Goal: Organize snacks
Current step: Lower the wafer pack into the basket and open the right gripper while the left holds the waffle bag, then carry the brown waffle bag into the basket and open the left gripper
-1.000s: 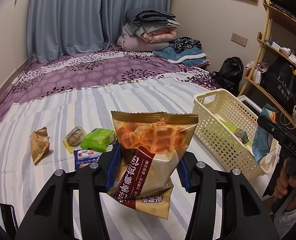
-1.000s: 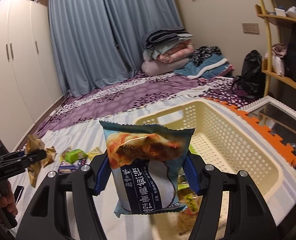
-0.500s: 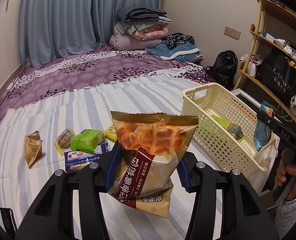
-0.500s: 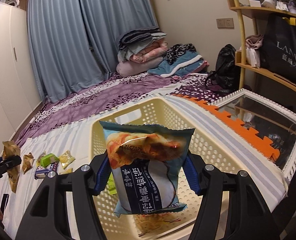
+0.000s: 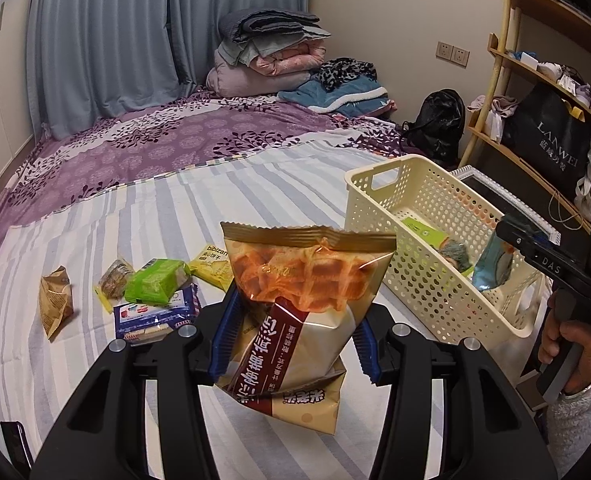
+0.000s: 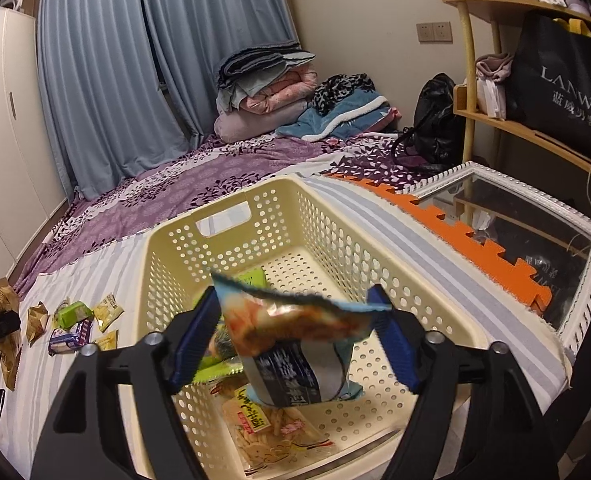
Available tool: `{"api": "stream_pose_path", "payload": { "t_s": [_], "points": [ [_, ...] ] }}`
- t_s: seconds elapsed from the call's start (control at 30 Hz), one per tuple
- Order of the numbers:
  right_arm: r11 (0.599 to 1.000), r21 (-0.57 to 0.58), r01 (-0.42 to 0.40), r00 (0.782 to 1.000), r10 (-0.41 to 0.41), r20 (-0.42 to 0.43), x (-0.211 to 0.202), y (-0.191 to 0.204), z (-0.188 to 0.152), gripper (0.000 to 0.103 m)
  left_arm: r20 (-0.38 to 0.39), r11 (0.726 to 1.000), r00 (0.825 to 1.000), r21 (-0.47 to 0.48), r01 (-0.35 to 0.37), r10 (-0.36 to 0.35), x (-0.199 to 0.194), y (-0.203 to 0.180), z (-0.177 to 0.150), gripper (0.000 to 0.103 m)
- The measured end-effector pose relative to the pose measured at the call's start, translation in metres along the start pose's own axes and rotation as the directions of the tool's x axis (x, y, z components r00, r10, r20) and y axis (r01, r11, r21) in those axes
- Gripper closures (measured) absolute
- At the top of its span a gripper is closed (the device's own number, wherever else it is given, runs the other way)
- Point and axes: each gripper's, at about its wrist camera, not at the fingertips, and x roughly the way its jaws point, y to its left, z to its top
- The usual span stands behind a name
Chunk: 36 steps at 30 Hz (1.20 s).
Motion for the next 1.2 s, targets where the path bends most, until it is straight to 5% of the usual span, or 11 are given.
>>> {"api": "stream_pose_path", "payload": {
  "t_s": [0.7,1.2],
  "points": [
    [0.999,0.033,-0.008,1.0,0.007,0.023,-0.008,-0.011,-0.004,0.024,-0.014,0.998,0.999,0.051,0.033,-0.032,0.013,-0.019,0.006,0.052],
    [0.999,0.049,-0.001,0.999,0.0,0.032,-0.009,-0.02,-0.009,0.02,-0.014,0.987,0.996,0.135,0.091,-0.09,0.027,-0.069,0.027,0.052]
  ]
}}
